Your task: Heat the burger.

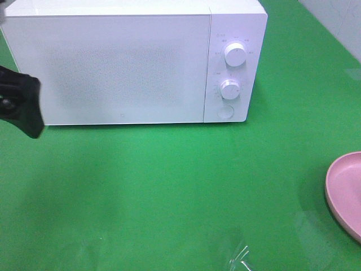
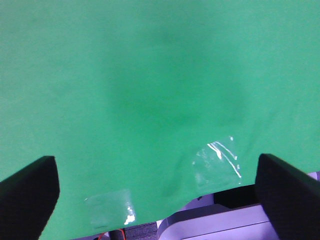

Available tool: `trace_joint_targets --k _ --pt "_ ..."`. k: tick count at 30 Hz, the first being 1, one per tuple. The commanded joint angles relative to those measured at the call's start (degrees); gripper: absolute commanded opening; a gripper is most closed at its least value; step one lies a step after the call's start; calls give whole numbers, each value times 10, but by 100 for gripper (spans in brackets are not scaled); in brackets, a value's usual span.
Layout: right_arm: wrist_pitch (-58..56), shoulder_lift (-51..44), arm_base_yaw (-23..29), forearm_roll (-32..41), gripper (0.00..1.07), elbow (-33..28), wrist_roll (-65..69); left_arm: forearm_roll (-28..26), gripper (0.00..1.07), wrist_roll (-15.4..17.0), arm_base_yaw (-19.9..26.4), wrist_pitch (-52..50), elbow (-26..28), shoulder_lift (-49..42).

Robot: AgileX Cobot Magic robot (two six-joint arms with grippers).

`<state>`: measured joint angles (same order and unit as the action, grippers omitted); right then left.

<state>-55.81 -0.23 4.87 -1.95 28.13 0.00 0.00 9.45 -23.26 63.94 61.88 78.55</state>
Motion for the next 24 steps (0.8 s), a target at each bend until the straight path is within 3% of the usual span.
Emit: trace_joint_targets --k 1,2,3,4,5,10,15,21,24 --pt "9 -15 -2 -1 71 -1 -6 -27 100 -50 79 30 2 -32" --pt "9 -15 -2 -1 71 -1 -6 -27 100 -50 79 30 2 -32" --pt "9 -15 -2 -1 71 -1 -6 -38 100 -76 129 40 2 -49" --pt "9 -15 -2 -1 71 -1 -6 -38 100 -76 129 40 2 -49" --pt "9 -15 -2 -1 71 -1 -6 -46 100 -95 175 48 2 -68" --pt "9 -15 -2 -1 71 -1 -6 -92 100 -95 240 48 -15 -123" --pt "9 -15 -2 -1 71 -1 -6 -96 100 -95 248 45 -62 -174" --pt "9 -15 -2 -1 71 -1 -6 -87 100 -95 248 48 -182 -291" --pt "9 -15 -2 -1 71 -1 -6 -84 100 -95 248 50 -209 -323"
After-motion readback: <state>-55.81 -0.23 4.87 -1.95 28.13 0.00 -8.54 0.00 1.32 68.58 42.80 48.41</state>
